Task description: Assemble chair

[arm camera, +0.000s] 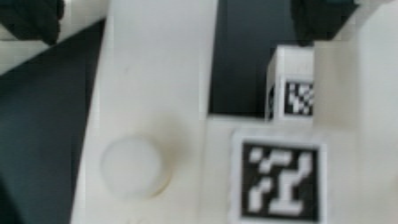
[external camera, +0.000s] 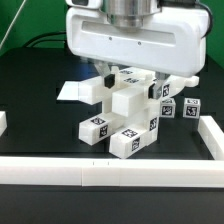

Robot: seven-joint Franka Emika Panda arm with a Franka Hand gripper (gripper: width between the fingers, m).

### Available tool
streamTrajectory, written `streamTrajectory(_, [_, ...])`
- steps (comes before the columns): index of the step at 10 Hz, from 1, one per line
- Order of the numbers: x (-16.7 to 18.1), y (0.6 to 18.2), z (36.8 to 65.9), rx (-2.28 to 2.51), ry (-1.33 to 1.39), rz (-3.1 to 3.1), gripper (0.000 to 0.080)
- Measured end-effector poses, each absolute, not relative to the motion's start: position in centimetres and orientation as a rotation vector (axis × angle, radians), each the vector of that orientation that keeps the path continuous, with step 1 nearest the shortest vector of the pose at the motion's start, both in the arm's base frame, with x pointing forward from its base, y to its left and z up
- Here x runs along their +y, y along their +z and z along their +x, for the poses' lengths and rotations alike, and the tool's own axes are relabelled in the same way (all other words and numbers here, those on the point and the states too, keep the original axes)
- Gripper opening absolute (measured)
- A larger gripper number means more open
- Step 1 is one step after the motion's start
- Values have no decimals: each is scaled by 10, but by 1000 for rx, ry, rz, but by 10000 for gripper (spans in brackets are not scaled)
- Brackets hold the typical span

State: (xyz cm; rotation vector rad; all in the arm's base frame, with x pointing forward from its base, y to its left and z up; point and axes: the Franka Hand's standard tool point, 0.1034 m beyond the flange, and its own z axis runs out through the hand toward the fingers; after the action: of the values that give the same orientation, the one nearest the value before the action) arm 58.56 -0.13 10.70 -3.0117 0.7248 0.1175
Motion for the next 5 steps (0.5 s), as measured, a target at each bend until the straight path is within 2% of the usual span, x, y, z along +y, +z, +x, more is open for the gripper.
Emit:
streamTrajectory(2, [-5, 123, 585, 567, 121, -3026, 648])
streamTrajectory(3, [-2, 129, 584, 639, 127, -3009, 648])
streamTrajectory(5, [-3, 124, 583, 626, 133, -3014, 648])
